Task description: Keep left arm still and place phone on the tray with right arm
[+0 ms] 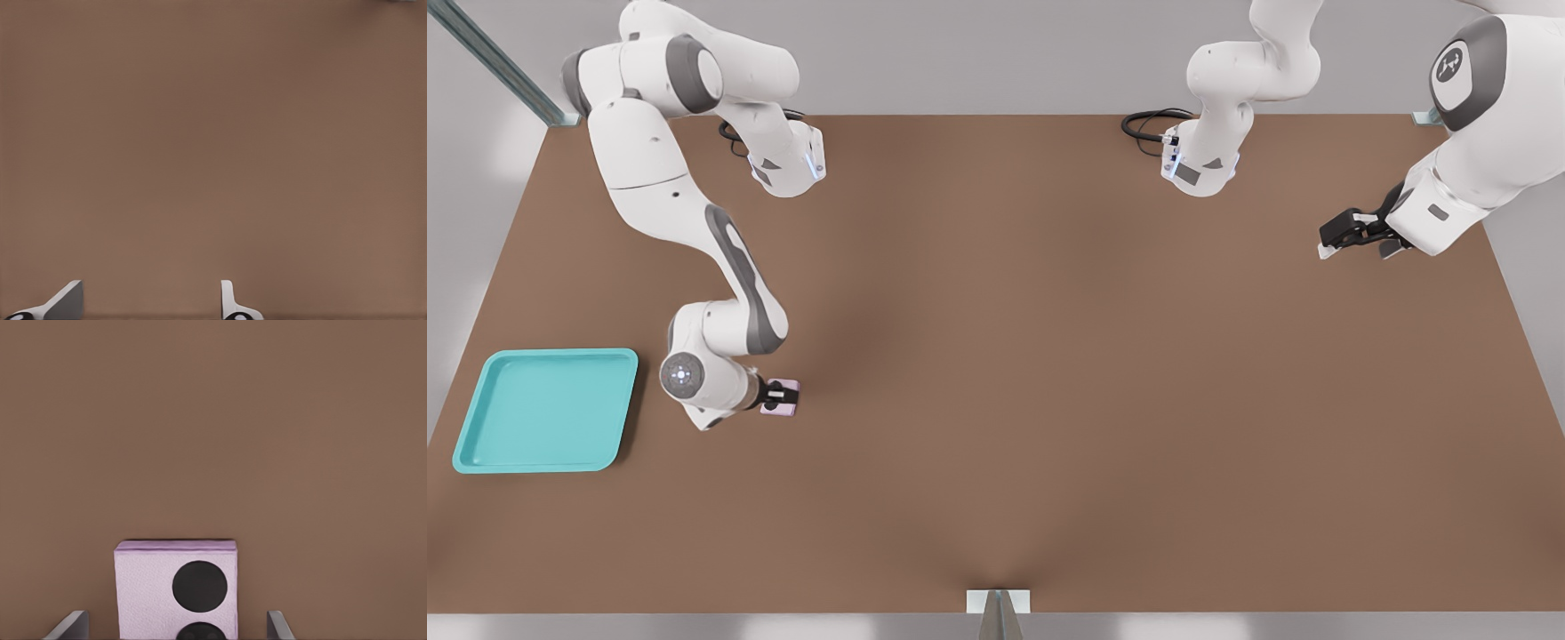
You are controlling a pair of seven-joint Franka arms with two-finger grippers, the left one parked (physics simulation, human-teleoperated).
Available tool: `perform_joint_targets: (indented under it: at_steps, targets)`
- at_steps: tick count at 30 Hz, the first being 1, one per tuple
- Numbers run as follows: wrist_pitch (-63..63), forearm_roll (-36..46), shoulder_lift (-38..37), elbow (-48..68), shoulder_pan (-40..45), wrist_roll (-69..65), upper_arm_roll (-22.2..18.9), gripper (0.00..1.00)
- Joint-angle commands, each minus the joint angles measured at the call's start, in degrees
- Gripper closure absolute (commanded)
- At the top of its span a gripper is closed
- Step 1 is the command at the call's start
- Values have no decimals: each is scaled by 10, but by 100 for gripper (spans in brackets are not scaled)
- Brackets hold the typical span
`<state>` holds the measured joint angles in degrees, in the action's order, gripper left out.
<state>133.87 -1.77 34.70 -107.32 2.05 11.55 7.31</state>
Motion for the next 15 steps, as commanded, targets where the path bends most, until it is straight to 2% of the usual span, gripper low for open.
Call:
perform_joint_targets:
  at_steps: [1, 15]
  targets:
    - [103, 0, 18, 0, 3, 62, 3, 0]
    - [94, -2, 11, -25, -4, 67, 3, 0]
